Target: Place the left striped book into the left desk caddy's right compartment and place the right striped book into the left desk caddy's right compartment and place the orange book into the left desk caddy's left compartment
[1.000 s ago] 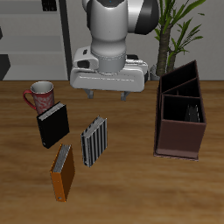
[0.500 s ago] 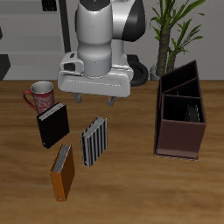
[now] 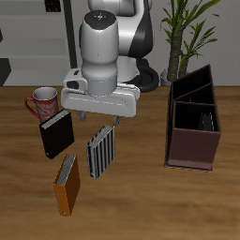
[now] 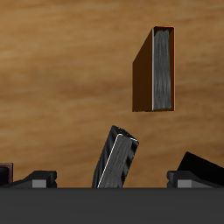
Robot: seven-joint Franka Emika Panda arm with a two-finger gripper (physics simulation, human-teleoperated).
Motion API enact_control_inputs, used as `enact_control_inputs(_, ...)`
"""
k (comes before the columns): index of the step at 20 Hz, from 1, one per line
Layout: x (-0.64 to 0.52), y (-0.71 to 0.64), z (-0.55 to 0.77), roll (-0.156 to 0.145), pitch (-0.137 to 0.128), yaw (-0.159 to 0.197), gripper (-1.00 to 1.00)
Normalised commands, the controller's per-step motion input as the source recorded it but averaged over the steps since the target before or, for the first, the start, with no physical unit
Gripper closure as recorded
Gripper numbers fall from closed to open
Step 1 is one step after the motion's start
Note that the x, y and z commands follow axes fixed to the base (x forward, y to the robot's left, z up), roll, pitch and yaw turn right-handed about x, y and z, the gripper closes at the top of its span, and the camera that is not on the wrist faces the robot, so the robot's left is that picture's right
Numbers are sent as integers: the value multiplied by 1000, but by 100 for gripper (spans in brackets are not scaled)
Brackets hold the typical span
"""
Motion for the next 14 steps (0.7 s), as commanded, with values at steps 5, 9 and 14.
enact_control_inputs(5, 15, -65, -260, 11, -13, -38, -100)
enact_control_inputs(9, 51, -163, -187, -15, 2, -45, -100)
enact_control_inputs(14, 30, -116, -263, -18, 17, -36, -100)
